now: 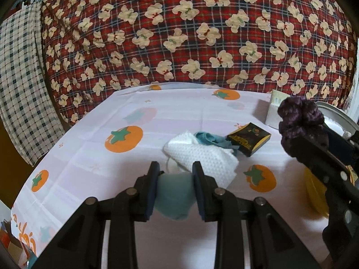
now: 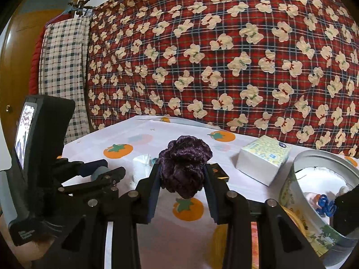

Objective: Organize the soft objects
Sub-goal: 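Carry the scrunchie and teal cloth with both grippers toward the silver tin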

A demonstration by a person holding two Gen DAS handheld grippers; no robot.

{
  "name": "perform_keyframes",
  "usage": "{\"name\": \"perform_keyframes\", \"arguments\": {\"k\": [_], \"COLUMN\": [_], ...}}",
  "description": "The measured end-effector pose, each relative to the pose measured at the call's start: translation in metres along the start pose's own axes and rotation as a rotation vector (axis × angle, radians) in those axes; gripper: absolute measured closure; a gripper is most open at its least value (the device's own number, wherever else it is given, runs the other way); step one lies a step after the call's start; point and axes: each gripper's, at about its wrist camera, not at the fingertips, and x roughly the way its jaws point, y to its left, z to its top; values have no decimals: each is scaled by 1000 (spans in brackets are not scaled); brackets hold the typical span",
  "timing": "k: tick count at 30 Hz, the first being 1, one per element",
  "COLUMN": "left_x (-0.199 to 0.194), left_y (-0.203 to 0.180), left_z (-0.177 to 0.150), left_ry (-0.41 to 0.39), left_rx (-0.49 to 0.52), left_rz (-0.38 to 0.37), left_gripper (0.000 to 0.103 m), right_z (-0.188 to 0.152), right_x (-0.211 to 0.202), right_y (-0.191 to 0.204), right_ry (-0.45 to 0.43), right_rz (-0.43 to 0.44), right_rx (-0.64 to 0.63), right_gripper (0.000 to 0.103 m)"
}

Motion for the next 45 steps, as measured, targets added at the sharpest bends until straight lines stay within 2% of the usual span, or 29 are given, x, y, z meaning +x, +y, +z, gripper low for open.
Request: {"name": "perform_keyframes", "arguments": {"k": [19, 25, 45], "left_x": [-12, -18, -28], "left_y": [-31, -42, -93], "left_z": [6, 7, 8], "left_ry": [-84, -115, -126], "left_rx": [1, -2, 58], "left_rz": [3, -18, -92], "left_gripper": [74, 74, 74], "right_z": [-5, -7, -13], "right_x": [-24, -31, -55], "right_y": [-31, -39, -75], "right_ry": [-66, -83, -122], "right_rz": [-54, -73, -121], "right_rx": [34, 38, 69], "right_gripper": [63, 63, 63]}}
